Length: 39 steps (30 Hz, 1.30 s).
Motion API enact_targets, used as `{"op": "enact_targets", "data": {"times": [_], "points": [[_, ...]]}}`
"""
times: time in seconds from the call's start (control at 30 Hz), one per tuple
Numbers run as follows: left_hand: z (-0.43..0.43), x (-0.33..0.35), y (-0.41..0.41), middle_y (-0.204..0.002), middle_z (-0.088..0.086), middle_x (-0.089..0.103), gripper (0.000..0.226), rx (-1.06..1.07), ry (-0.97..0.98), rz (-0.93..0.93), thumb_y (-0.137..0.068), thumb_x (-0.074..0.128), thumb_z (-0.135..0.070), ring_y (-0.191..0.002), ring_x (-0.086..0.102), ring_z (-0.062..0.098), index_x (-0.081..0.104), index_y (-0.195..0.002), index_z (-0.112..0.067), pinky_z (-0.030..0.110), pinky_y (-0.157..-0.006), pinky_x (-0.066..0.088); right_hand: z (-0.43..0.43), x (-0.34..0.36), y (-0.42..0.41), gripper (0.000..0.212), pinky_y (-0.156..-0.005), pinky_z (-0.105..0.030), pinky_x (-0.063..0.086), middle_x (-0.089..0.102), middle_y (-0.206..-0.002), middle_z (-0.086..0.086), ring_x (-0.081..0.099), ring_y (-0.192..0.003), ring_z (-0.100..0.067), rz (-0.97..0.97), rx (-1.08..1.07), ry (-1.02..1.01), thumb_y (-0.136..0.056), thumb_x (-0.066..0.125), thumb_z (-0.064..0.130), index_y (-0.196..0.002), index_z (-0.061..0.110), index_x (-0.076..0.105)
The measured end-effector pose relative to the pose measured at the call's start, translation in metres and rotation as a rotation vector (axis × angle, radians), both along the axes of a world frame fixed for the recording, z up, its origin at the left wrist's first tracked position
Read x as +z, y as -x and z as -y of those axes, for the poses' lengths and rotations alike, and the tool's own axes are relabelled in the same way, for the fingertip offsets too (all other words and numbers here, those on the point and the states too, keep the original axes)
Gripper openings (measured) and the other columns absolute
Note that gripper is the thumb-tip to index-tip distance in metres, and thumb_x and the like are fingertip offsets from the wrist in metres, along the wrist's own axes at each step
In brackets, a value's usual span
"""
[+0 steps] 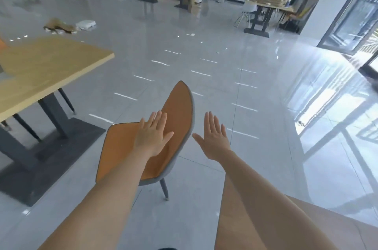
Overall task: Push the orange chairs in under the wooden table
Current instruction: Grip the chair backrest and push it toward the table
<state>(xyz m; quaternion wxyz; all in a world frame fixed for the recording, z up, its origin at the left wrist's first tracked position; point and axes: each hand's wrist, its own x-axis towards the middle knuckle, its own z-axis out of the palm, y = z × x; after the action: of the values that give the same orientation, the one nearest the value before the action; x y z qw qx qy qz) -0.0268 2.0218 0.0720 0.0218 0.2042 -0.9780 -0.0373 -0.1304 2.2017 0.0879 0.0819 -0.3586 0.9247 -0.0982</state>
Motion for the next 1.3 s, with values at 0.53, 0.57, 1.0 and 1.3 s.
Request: {"op": "enact_targets", "data": {"times": [0.53, 0.57, 1.0, 1.3], "points": [[0.093, -0.018, 0.243, -0.158, 0.006, -0.011, 0.070, 0.266, -0.062, 0.001, -0.094, 0.013, -0.055, -0.146, -0.010, 0.022, -0.012, -0.146, -0.016, 0.043, -0.117, -0.005, 0.149, 0.004, 0.275, 0.075, -0.114, -0.035, -0.012, -0.023, -0.154, -0.002, -0.019, -0.142, -0.019, -0.011, 0.383, -0.069, -0.095, 0.020, 0.054, -0.140, 0.014, -0.025], [0.097, -0.019, 0.244, -0.158, 0.007, -0.011, 0.069, 0.302, -0.068, 0.015, -0.095, 0.013, -0.055, -0.146, -0.010, 0.022, -0.012, -0.146, -0.016, 0.043, -0.118, -0.004, 0.160, 0.003, 0.282, 0.075, -0.115, -0.036, -0.011, -0.023, -0.154, -0.002, -0.019, -0.142, -0.019, -0.011, 0.434, -0.078, -0.095, 0.021, 0.053, -0.140, 0.013, -0.024], [0.043, -0.049, 0.230, -0.158, 0.005, -0.010, 0.069, 1.030, -0.250, 0.085, -0.095, 0.014, -0.054, -0.146, -0.010, 0.020, -0.010, -0.147, -0.014, 0.042, -0.118, -0.003, 0.245, -0.041, 0.327, 0.078, -0.117, -0.038, -0.005, -0.018, -0.156, -0.005, -0.013, -0.144, -0.019, 0.075, 1.133, -0.170, -0.095, 0.028, 0.050, -0.143, 0.012, -0.019], [-0.050, -0.073, 0.276, -0.159, -0.001, -0.010, 0.091, 1.311, -0.497, 0.036, -0.085, 0.042, -0.064, -0.147, -0.002, 0.023, -0.012, -0.146, -0.025, 0.051, -0.117, 0.005, 0.230, -0.073, 0.364, 0.091, -0.117, -0.042, 0.003, -0.004, -0.157, -0.014, -0.002, -0.144, -0.029, -0.130, 1.652, -0.258, -0.088, 0.050, 0.048, -0.145, 0.010, -0.010]]}}
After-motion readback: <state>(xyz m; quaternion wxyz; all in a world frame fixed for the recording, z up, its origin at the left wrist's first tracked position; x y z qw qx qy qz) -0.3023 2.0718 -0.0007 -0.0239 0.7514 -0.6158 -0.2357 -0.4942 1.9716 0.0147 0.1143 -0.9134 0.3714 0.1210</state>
